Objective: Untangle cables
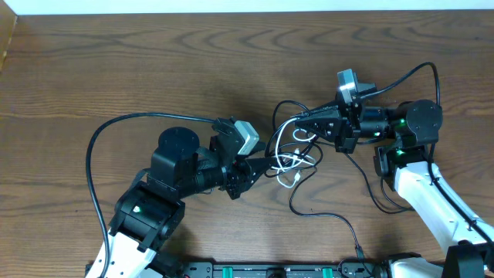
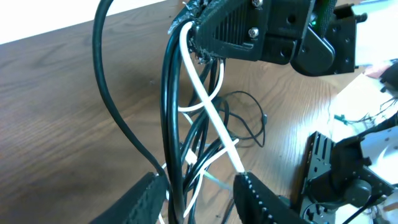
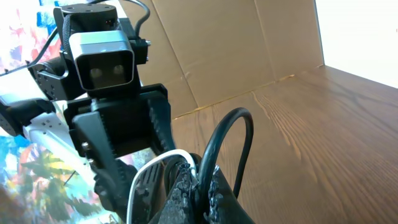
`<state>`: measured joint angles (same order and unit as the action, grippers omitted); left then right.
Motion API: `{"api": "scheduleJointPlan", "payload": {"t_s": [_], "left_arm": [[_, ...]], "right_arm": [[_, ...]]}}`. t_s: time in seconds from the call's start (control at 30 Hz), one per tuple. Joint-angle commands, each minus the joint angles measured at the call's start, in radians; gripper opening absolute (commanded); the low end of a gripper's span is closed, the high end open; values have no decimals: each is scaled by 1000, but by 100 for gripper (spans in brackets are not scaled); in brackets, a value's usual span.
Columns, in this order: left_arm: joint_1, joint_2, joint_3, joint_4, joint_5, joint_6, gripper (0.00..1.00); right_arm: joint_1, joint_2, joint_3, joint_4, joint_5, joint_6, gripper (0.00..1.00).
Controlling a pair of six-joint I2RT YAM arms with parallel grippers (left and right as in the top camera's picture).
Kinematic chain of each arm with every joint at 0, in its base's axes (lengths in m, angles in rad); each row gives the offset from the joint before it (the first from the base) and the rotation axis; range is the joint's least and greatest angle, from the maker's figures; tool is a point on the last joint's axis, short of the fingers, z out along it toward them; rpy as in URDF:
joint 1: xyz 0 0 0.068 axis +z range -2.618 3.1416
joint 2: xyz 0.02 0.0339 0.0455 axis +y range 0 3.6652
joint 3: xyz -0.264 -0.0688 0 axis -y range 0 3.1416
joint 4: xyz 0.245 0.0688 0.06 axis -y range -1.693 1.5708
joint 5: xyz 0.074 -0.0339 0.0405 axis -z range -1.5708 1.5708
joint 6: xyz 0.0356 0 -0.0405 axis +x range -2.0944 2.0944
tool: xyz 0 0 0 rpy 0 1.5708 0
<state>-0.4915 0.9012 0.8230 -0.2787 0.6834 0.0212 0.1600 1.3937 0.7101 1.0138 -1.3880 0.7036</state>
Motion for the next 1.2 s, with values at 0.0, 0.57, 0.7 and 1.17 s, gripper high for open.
{"api": "scheduleJointPlan", "payload": {"t_s": [0.0,0.57,0.7,1.17], "left_arm": [[2,-8,13,9,24,0,50],[2,74,13,98,34,0,57],[2,95,13,132,96,0,48],[2,97,13,141,91,0,8]], "right_arm": [[-11,-4,7,3,15,2,1],[31,-4,7,5,2,2,1],[34,-4,7,5,-3,-2,1],[34,-4,7,3,-10,-2,10]]}}
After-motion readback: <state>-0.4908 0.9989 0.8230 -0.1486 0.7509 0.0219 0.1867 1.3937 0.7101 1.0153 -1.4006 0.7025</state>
